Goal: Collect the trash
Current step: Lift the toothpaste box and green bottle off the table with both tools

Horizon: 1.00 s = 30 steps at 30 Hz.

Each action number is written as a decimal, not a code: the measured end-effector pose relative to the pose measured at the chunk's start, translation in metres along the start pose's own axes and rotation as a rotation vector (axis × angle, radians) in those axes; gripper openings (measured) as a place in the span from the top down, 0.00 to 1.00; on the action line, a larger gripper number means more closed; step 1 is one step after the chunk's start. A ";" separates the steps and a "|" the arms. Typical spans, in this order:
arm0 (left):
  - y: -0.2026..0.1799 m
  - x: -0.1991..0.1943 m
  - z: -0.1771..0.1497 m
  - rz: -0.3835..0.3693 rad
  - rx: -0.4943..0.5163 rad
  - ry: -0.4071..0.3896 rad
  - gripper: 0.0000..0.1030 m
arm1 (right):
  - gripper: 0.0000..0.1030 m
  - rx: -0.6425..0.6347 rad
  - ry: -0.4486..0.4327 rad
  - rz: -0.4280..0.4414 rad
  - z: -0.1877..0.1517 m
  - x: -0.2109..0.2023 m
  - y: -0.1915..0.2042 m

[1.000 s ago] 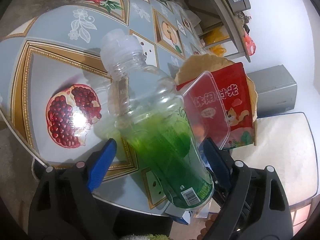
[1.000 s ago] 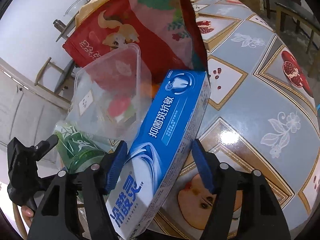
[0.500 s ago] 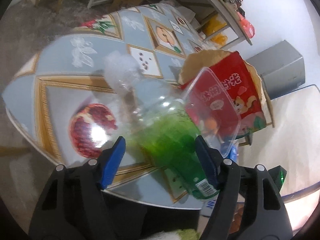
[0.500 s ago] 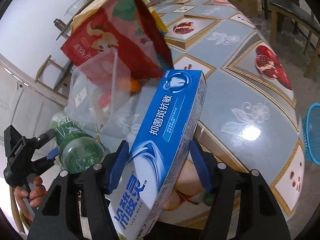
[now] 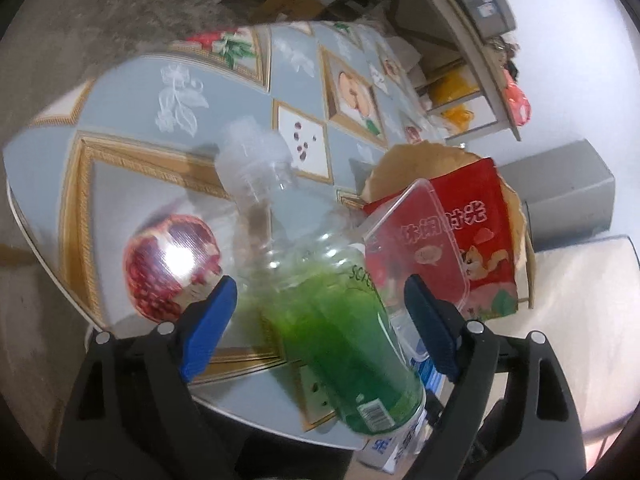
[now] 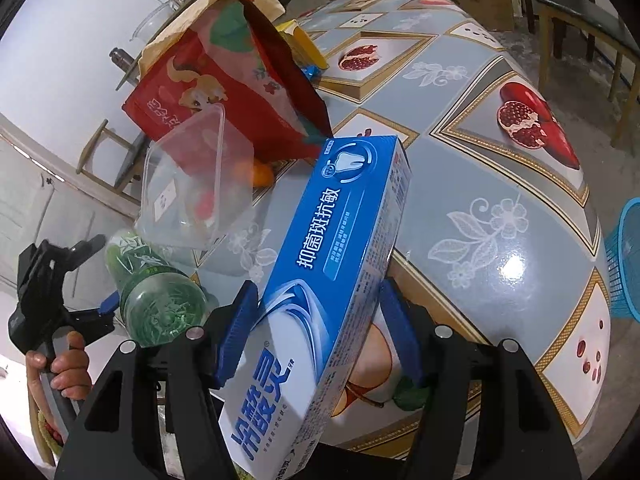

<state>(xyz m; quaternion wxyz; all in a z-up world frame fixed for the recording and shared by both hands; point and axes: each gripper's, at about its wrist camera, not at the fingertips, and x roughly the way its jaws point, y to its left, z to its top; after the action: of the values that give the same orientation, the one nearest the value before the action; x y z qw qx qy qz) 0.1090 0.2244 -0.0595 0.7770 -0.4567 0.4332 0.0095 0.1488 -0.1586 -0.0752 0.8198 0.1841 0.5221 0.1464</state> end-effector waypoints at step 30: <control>-0.006 -0.013 -0.007 0.214 0.329 0.136 0.34 | 0.39 -0.027 0.025 0.006 0.006 -0.004 -0.008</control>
<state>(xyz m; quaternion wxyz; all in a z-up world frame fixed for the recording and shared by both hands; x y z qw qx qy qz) 0.0987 0.2211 -0.0475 0.8046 -0.2746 0.5264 -0.0099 0.1530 -0.1682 -0.0731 0.8152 0.1729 0.5296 0.1584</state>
